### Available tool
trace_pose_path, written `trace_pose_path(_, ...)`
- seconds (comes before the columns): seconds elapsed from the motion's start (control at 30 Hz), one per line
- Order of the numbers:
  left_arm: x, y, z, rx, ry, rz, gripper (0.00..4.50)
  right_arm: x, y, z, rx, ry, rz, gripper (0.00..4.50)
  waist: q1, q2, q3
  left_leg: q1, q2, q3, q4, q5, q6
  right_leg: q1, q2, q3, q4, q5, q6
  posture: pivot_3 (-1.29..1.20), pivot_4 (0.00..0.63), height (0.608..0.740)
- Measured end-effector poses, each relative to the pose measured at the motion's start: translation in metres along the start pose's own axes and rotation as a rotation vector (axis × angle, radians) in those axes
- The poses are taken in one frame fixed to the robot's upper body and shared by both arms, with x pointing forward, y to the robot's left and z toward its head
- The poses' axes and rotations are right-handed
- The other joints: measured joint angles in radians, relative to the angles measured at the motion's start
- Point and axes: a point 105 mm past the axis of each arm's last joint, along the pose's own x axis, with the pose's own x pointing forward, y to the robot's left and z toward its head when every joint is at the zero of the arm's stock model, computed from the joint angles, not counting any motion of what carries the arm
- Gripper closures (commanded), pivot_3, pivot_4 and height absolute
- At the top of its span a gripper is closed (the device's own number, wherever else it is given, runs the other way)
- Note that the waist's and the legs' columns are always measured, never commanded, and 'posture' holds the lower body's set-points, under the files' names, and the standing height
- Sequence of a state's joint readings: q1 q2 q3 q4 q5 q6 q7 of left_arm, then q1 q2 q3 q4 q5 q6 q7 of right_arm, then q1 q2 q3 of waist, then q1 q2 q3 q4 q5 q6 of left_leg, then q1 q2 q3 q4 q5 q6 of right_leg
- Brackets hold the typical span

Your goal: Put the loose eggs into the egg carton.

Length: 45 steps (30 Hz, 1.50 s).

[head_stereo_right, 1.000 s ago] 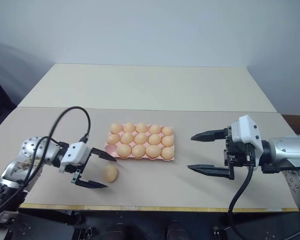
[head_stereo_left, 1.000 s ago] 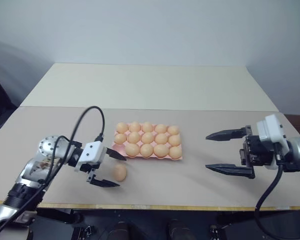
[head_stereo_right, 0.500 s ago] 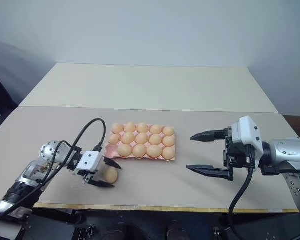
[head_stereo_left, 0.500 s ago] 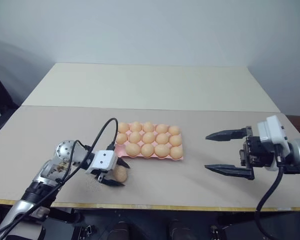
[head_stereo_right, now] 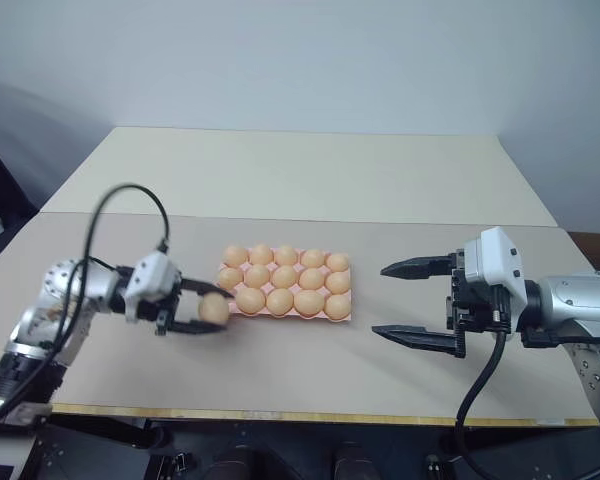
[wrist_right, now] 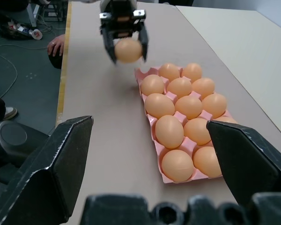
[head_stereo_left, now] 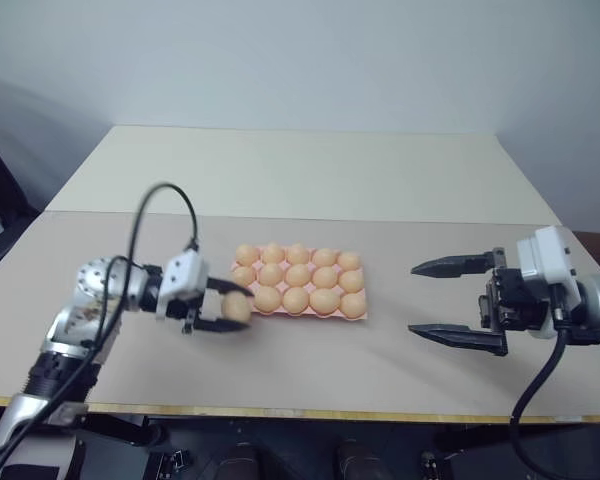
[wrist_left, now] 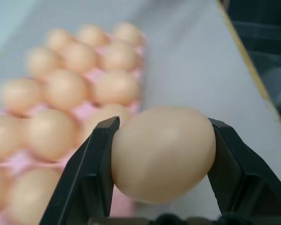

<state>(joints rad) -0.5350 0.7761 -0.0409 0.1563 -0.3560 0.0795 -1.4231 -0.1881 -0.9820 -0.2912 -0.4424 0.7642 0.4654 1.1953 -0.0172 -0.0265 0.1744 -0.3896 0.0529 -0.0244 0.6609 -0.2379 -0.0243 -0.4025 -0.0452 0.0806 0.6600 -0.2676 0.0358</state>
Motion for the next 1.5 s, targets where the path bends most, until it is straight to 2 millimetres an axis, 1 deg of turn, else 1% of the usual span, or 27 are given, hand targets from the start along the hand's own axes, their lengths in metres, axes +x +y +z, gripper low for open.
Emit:
trace_pose_path(0.07, -0.006, 0.010, -0.005, -0.009, 0.019, 0.067, 2.12, 0.001, 0.000, 0.000, 0.002, -0.002, 0.001, 0.00, 0.000, 0.000, 0.000, 0.000, 0.000, 0.000, 0.000, 0.000, 0.000, 0.000, 0.000, 0.000, 0.000, 0.000, 0.000, 0.00, 0.150, 0.740)
trace_pose_path(0.13, -0.008, 0.013, -0.015, -0.038, 0.045, 0.093, 2.12, 0.001, 0.000, -0.001, 0.003, -0.004, 0.000, 0.00, -0.002, 0.000, 0.000, -0.001, 0.000, 0.000, 0.000, 0.000, 0.000, 0.000, 0.000, 0.000, -0.001, 0.000, 0.000, 0.00, 0.150, 0.740)
trace_pose_path(0.23, -0.003, 0.013, -0.024, -0.055, 0.056, 0.102, 2.12, 0.001, -0.001, -0.001, 0.001, -0.004, -0.005, 0.00, 0.000, 0.000, 0.000, -0.001, 0.000, 0.000, 0.000, 0.000, 0.000, 0.000, 0.000, 0.000, 0.000, 0.000, 0.000, 0.00, 0.150, 0.740)
trace_pose_path(0.33, 0.007, 0.018, -0.033, -0.052, 0.084, 0.124, 2.12, 0.001, -0.001, 0.000, 0.000, -0.007, -0.009, 0.00, 0.005, 0.000, 0.000, -0.001, 0.000, 0.000, 0.000, 0.000, 0.000, 0.000, 0.000, 0.000, 0.000, 0.000, 0.000, 0.00, 0.150, 0.740)
trace_pose_path(0.4, 0.011, 0.018, -0.036, -0.057, 0.088, 0.126, 1.40, 0.001, -0.001, 0.000, 0.000, -0.007, -0.012, 0.00, 0.004, 0.000, 0.000, -0.001, 0.000, 0.000, 0.000, 0.000, 0.000, 0.000, 0.000, 0.000, 0.000, 0.000, 0.000, 0.00, 0.150, 0.740)
trace_pose_path(0.43, 0.013, 0.019, -0.036, -0.058, 0.089, 0.125, 1.22, 0.001, -0.002, 0.000, 0.000, -0.007, -0.014, 0.00, 0.004, 0.000, 0.000, -0.002, 0.000, 0.000, 0.000, 0.000, 0.000, -0.001, 0.000, 0.000, -0.001, 0.000, 0.000, 0.00, 0.150, 0.740)
trace_pose_path(0.53, 0.014, 0.020, -0.035, -0.050, 0.096, 0.112, 0.25, 0.002, -0.002, 0.000, 0.000, -0.007, -0.018, 0.00, 0.004, 0.000, 0.000, -0.002, 0.000, 0.000, 0.000, 0.000, 0.000, -0.001, 0.000, 0.000, -0.001, 0.000, 0.000, 0.00, 0.150, 0.740)
trace_pose_path(0.57, 0.015, 0.021, -0.035, -0.053, 0.094, 0.115, 0.05, 0.002, -0.002, 0.000, 0.000, -0.007, -0.018, 0.00, 0.003, 0.000, 0.000, -0.001, 0.000, 0.000, 0.000, 0.000, 0.000, -0.001, 0.000, 0.000, 0.000, 0.000, 0.000, 0.00, 0.150, 0.740)
trace_pose_path(0.8, 0.015, 0.020, -0.030, -0.067, 0.065, 0.108, 0.05, 0.002, -0.002, 0.000, -0.001, -0.007, -0.020, 0.00, 0.000, 0.000, 0.000, -0.001, 0.000, 0.000, 0.000, 0.000, 0.000, -0.001, 0.000, 0.000, 0.000, 0.000, 0.000, 0.00, 0.150, 0.740)
trace_pose_path(0.9, 0.003, 0.022, -0.023, -0.065, 0.050, 0.132, 0.05, 0.002, -0.002, 0.000, 0.000, -0.010, -0.021, 0.00, -0.002, 0.000, 0.000, -0.001, 0.000, 0.000, 0.000, 0.000, 0.000, -0.001, 0.000, 0.000, 0.000, 0.000, 0.000, 0.00, 0.150, 0.740)
trace_pose_path(1.0, -0.021, 0.020, -0.017, -0.084, 0.035, 0.157, 0.05, 0.002, -0.002, 0.000, 0.001, -0.011, -0.022, 0.00, -0.007, 0.000, 0.000, -0.001, 0.000, 0.000, 0.000, 0.000, 0.000, -0.001, 0.000, 0.000, 0.000, 0.000, 0.000, 0.00, 0.150, 0.740)
trace_pose_path(1.1, -0.051, 0.013, -0.013, -0.138, 0.035, 0.188, 0.05, 0.002, -0.002, -0.001, 0.003, -0.011, -0.019, 0.00, -0.013, 0.000, 0.000, -0.001, 0.000, 0.000, 0.000, 0.000, 0.000, -0.001, 0.000, 0.000, 0.000, 0.000, 0.000, 0.00, 0.150, 0.740)
trace_pose_path(1.3, -0.104, 0.002, -0.001, -0.196, 0.059, 0.297, 0.05, -0.001, -0.008, -0.003, 0.017, -0.013, -0.034, 0.00, -0.020, 0.000, 0.000, -0.001, 0.001, 0.000, 0.000, 0.000, 0.000, -0.001, 0.000, 0.000, 0.000, 0.000, 0.000, 0.00, 0.150, 0.740)
trace_pose_path(1.4, -0.124, -0.012, 0.002, -0.237, 0.069, 0.352, 0.05, -0.003, -0.007, -0.006, 0.032, -0.011, -0.032, 0.00, -0.023, 0.000, 0.000, -0.001, 0.001, 0.000, -0.001, 0.000, 0.000, -0.001, 0.000, 0.000, -0.001, 0.000, 0.000, 0.00, 0.150, 0.740)
trace_pose_path(1.5, -0.132, -0.028, 0.001, -0.283, 0.079, 0.369, 0.05, -0.005, -0.010, -0.012, 0.054, -0.001, -0.043, 0.00, -0.024, 0.000, 0.000, 0.000, 0.001, 0.001, -0.001, 0.000, 0.000, -0.001, 0.000, 0.000, 0.000, 0.000, 0.000, 0.00, 0.150, 0.740)
